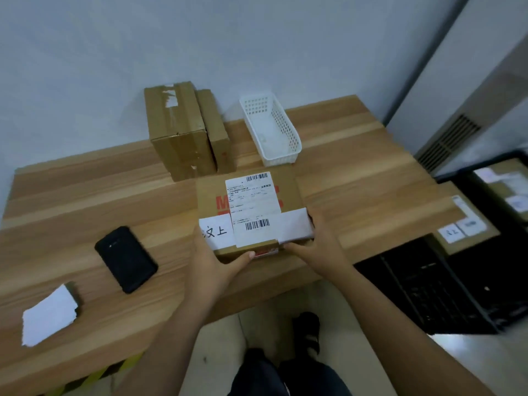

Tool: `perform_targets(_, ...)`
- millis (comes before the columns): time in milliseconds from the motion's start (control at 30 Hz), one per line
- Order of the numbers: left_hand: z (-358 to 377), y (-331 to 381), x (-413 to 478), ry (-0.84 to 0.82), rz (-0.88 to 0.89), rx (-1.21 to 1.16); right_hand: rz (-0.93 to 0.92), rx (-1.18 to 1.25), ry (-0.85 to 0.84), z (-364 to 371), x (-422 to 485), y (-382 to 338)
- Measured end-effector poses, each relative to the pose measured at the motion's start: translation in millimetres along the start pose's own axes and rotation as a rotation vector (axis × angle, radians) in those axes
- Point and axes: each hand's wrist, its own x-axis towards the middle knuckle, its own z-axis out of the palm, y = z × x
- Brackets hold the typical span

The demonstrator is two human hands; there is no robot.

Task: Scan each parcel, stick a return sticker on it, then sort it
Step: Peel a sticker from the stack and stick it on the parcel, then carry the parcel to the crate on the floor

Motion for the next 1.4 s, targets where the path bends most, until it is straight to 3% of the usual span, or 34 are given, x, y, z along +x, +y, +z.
perform_targets(433,131,151,-74,-0.466,0.39,-0.038,0.143,0.122,0.684,-170,-160,34)
perform_targets(600,193,197,-144,-0.65,0.57,-0.094,0.207,0.124,0.874,-226,-233,70)
perform_targets(733,247,224,-195,-0.751,0.588,-0.147,0.233,0.146,0.965,-271,-283,109)
perform_targets(1067,374,260,-302,-0.715,0.521,-0.175,0.241,0.147,0.917,-391,-348,209)
perform_targets(1400,458,281,-291,-0.609,0.356,-0.15,0.231,0.199,0.719,-472,-288,266)
